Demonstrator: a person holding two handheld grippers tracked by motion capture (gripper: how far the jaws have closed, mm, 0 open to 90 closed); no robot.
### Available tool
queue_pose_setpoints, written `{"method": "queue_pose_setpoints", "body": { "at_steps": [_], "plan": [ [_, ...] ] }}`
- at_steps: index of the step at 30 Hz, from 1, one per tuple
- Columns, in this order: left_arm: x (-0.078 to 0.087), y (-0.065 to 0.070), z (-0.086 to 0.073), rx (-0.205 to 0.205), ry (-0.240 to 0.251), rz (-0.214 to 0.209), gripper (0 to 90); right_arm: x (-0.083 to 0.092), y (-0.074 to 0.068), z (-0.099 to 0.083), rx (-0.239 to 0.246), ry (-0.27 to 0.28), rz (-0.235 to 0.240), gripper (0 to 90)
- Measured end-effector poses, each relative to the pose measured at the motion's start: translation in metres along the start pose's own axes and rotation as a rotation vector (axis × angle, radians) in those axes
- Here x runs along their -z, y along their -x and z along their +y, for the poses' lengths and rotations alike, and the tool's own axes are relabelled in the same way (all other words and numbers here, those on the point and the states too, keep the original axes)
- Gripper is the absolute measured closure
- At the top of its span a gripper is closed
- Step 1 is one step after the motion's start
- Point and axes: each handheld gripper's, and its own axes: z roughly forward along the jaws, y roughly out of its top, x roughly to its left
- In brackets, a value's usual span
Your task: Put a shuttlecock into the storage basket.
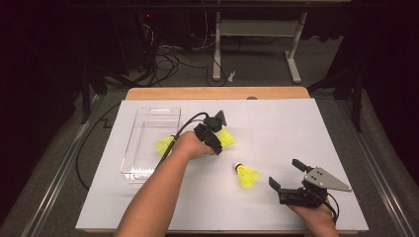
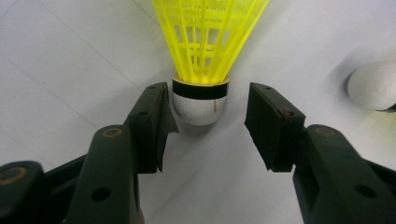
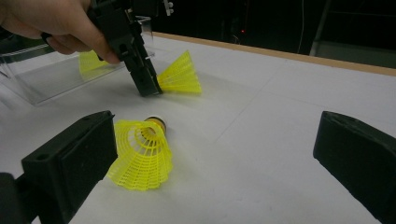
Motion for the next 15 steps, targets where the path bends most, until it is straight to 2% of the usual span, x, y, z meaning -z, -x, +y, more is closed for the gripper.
{"method": "queue_pose_setpoints", "body": {
  "at_steps": [12,15],
  "plan": [
    [-0.0024,0.0014,0.0004,-0.009,-0.002,0.023,63.7,0.0002,0.0005,-0.0001,-0.002,0.000,0.000,0.4],
    [-0.0026,0.0024,-0.0001,-0.017,-0.001,0.030,64.6,0.0000,0.0006,-0.0001,-0.002,0.000,0.000,0.4]
  ]
}}
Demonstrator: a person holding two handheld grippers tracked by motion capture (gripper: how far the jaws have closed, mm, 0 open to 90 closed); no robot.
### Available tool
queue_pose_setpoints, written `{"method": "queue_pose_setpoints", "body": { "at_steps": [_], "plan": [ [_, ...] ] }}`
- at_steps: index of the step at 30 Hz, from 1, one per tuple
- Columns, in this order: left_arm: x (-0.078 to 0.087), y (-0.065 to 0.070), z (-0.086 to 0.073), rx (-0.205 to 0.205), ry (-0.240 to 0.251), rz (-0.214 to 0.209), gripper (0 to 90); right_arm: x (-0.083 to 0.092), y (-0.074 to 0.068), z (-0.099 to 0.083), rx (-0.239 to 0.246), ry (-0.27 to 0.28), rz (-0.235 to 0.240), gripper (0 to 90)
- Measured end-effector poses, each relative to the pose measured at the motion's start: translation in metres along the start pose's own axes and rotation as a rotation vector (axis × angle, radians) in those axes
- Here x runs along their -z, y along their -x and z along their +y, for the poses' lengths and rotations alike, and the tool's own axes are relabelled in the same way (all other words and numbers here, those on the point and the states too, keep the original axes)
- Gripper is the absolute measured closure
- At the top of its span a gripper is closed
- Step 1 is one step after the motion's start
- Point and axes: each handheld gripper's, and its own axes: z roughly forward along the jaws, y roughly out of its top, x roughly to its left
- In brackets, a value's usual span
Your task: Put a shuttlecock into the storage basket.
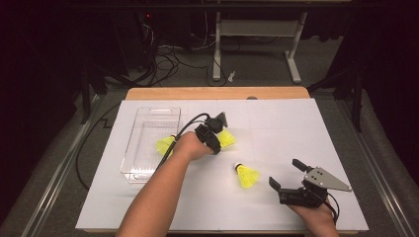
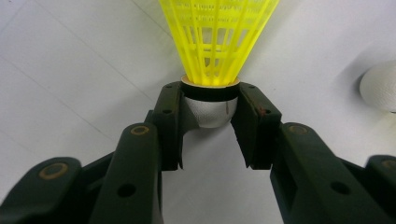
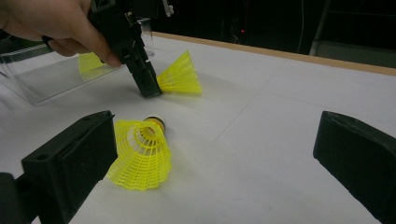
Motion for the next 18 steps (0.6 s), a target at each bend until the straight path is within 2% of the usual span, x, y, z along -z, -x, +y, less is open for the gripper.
{"method": "queue_pose_setpoints", "body": {
  "at_steps": [3,6,11,15,16,18],
  "plan": [
    [0.003,0.002,-0.001,-0.004,0.008,-0.015,64.8,0.000,0.000,0.000,0.000,0.000,0.000,0.4],
    [0.006,0.004,-0.002,-0.010,0.004,-0.002,64.8,0.000,0.000,0.000,0.001,0.001,-0.001,0.4],
    [0.014,0.008,-0.006,-0.021,-0.006,-0.013,64.8,0.000,0.000,0.000,0.000,-0.001,-0.001,0.4],
    [0.020,0.010,-0.012,-0.018,0.011,-0.007,64.8,0.000,0.000,0.000,0.000,-0.002,-0.002,0.4],
    [0.022,0.009,-0.014,-0.008,0.017,-0.025,64.8,0.000,0.000,0.000,0.000,-0.002,-0.002,0.4],
    [0.023,0.010,-0.019,0.000,0.020,-0.024,64.8,-0.001,0.000,0.000,0.004,-0.002,-0.002,0.4]
  ]
}}
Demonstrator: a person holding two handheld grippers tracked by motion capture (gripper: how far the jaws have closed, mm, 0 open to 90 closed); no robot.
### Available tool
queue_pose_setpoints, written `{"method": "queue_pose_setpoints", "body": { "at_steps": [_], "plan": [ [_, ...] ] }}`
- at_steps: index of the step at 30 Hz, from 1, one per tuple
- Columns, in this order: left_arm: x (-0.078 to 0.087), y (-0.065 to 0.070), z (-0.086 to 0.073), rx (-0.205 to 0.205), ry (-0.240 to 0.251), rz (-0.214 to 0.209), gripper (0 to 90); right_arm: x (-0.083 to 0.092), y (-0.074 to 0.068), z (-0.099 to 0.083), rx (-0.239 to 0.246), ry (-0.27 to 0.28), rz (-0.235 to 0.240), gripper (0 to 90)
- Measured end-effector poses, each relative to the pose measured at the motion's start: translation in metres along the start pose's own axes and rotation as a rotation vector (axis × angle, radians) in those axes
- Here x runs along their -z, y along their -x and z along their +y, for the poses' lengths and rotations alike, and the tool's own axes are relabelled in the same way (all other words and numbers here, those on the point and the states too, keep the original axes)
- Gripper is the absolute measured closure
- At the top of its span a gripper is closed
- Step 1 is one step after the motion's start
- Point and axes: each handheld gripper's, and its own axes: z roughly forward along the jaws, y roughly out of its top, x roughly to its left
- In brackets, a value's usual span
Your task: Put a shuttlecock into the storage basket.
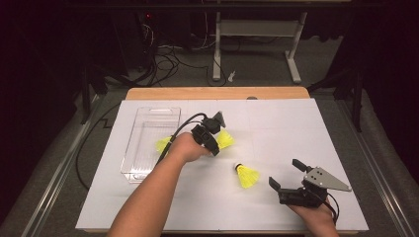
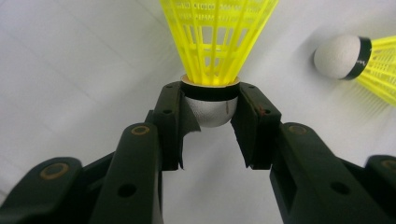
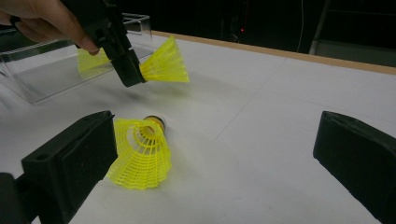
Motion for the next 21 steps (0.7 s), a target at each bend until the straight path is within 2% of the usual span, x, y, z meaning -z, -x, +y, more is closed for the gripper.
{"method": "queue_pose_setpoints", "body": {
  "at_steps": [1,6,10,21],
  "plan": [
    [0.001,0.000,-0.002,-0.007,-0.006,0.001,64.8,0.000,0.000,0.000,0.000,-0.002,0.000,0.4],
    [0.006,0.001,-0.016,0.012,-0.001,-0.020,64.8,-0.002,-0.001,0.000,0.000,-0.007,0.003,0.4],
    [0.011,0.002,-0.023,0.005,-0.001,-0.029,64.7,-0.003,-0.002,-0.001,0.006,-0.011,0.004,0.4],
    [0.010,0.003,-0.037,0.009,-0.007,-0.050,64.8,-0.004,-0.001,-0.002,0.002,-0.019,0.002,0.4]
  ]
}}
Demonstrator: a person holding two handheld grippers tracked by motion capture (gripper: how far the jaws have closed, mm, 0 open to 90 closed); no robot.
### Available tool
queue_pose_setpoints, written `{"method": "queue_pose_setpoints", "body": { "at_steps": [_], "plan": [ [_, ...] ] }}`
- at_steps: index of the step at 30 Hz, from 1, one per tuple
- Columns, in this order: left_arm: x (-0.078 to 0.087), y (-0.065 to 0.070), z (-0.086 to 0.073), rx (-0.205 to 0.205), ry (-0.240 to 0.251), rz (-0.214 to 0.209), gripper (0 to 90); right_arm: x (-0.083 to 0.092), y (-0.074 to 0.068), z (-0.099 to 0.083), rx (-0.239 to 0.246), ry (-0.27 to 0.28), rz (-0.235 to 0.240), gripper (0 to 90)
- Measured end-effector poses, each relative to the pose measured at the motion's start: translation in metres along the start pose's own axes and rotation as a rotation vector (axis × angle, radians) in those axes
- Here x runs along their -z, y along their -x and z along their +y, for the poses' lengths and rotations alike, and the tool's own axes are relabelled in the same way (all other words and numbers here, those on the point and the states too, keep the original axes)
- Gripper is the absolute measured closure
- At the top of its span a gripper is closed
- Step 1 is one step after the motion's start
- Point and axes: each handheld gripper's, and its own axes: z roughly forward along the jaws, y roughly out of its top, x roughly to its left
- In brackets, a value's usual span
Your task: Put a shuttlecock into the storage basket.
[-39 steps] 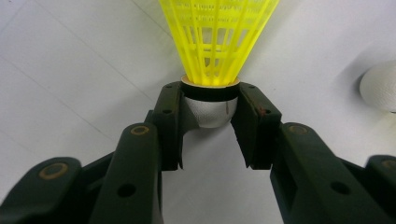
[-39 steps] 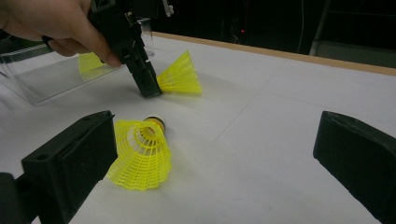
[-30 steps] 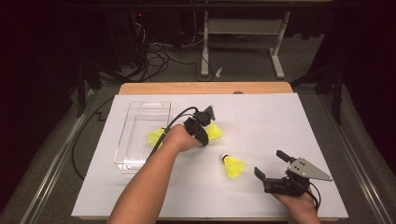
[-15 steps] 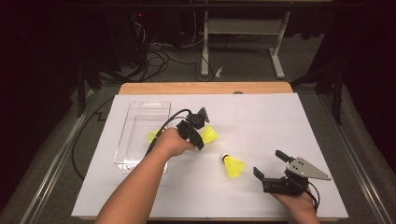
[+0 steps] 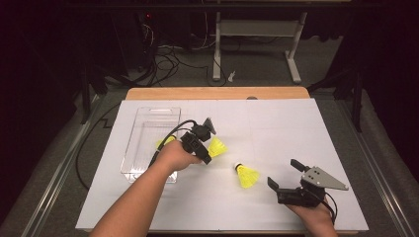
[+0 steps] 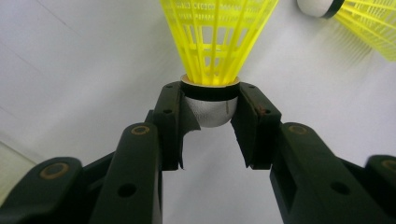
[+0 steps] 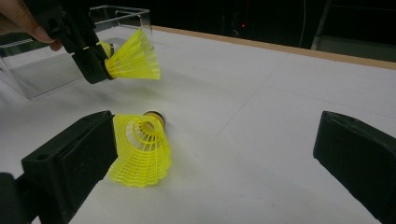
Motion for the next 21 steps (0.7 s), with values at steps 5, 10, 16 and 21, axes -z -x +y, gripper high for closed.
{"method": "queue_pose_setpoints", "body": {
  "at_steps": [5,10,16,21],
  "plan": [
    [0.001,0.002,-0.006,0.003,-0.001,0.005,64.7,-0.001,-0.001,0.000,0.003,0.000,0.000,0.3],
    [0.001,0.003,-0.012,0.003,-0.007,0.000,64.7,0.000,-0.001,0.000,0.006,0.000,0.000,0.4],
    [0.003,0.007,-0.018,0.007,-0.007,-0.015,64.7,0.000,-0.002,0.001,0.003,0.002,-0.001,0.4],
    [0.005,0.012,-0.024,-0.007,-0.014,-0.013,64.6,0.000,-0.002,0.001,0.007,0.002,0.000,0.3]
  ]
}}
